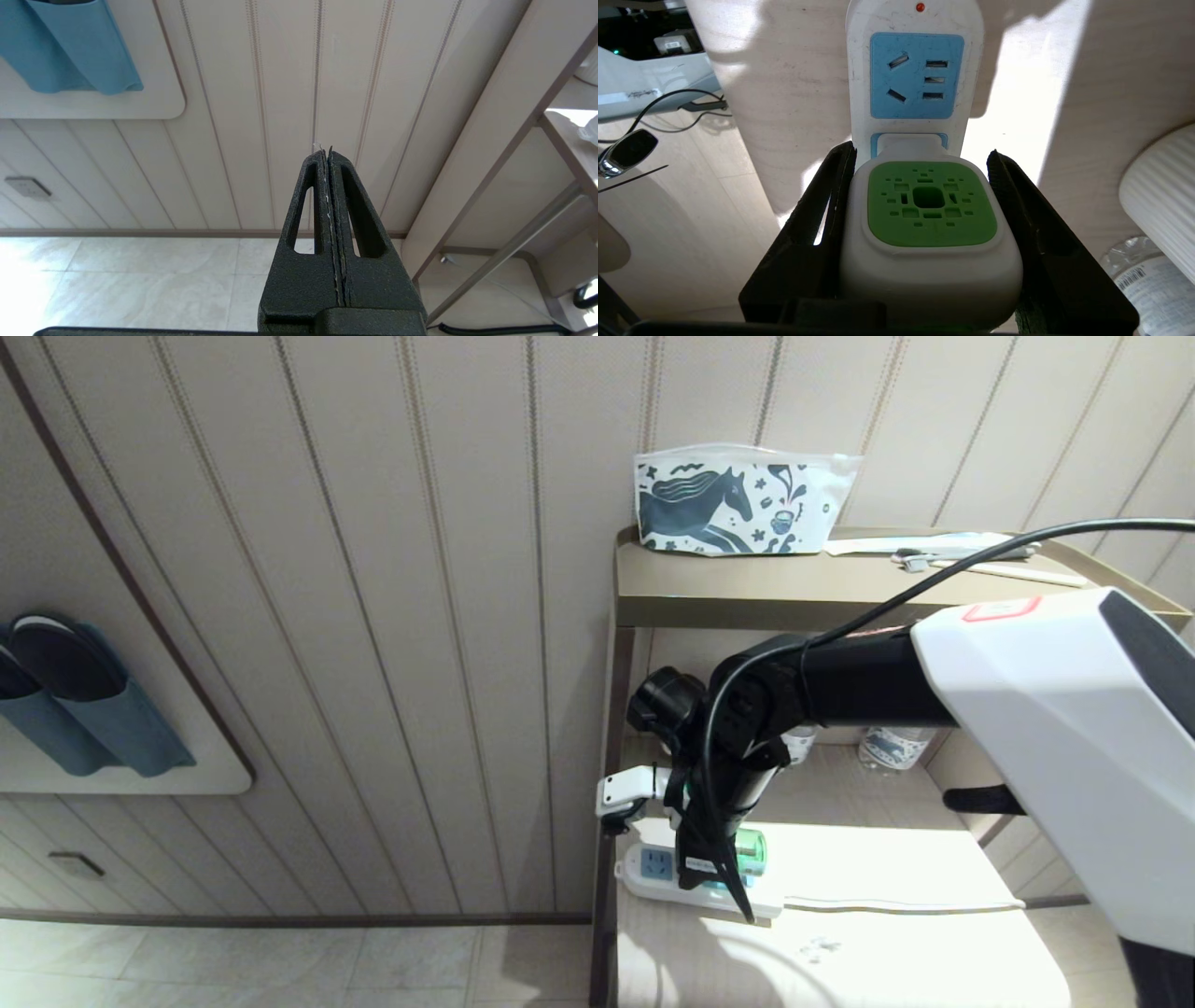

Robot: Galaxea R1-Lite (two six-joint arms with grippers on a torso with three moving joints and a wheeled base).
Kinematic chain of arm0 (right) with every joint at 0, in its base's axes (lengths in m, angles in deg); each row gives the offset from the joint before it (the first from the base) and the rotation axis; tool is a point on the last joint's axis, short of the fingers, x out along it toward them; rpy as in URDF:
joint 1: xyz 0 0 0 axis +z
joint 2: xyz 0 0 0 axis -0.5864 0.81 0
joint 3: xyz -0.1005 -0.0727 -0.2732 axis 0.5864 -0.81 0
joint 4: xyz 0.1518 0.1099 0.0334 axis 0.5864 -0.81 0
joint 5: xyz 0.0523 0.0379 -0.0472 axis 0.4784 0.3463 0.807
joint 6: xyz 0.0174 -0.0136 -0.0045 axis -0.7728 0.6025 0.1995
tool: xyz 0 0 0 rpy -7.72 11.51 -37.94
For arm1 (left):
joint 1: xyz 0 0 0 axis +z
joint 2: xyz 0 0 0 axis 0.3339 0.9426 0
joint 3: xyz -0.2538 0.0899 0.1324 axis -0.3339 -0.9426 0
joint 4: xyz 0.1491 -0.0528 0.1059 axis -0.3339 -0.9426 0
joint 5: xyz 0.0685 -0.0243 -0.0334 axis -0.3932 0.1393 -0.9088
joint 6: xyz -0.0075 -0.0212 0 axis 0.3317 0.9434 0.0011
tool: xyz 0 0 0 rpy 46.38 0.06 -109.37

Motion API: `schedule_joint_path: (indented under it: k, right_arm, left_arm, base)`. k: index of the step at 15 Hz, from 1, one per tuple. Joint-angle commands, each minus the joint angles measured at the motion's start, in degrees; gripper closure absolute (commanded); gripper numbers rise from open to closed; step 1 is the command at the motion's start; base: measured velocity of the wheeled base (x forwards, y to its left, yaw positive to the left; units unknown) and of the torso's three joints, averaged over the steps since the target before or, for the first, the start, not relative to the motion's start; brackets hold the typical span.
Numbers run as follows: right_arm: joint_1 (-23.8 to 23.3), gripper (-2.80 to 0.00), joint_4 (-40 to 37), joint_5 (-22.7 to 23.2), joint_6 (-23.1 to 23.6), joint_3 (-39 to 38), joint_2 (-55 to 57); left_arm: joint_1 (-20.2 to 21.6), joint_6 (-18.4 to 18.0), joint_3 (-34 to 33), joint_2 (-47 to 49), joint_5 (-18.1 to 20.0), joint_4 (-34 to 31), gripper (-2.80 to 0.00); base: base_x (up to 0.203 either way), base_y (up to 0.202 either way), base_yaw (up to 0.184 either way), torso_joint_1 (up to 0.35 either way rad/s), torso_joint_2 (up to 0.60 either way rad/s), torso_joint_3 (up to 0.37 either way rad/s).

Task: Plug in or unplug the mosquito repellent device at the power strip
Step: Hold the socket with your left hand and unplug it with your right hand

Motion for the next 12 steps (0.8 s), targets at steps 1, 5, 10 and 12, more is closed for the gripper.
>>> schedule_joint_path:
  k: [1, 5, 10, 12]
  right_arm:
    - [0.49, 0.0, -0.11, -0.02, 0.09, -0.43, -0.67]
    - [0.82, 0.0, -0.02, 0.07, -0.09, -0.57, -0.94]
    - [0.91, 0.0, -0.02, 0.84, -0.52, -0.75, -2.77]
    - [0.82, 0.0, -0.02, 1.04, -0.53, -0.84, -2.78]
  left_arm:
    - [0.01, -0.08, -0.06, 0.07, 0.07, 0.12, 0.0]
    - [0.01, -0.35, 2.23, 1.11, -0.31, -0.59, 0.0]
    - [-0.45, 8.05, 17.41, 22.2, 1.54, 1.05, 0.0]
    - [-1.77, 10.42, 18.81, 39.94, 4.92, 5.75, 0.0]
  base:
    - [0.0, 0.0, 0.0, 0.0, 0.0, 0.0]
    - [0.0, 0.0, 0.0, 0.0, 0.0, 0.0]
    - [0.0, 0.0, 0.0, 0.0, 0.0, 0.0]
    - [0.0, 0.0, 0.0, 0.0, 0.0, 0.0]
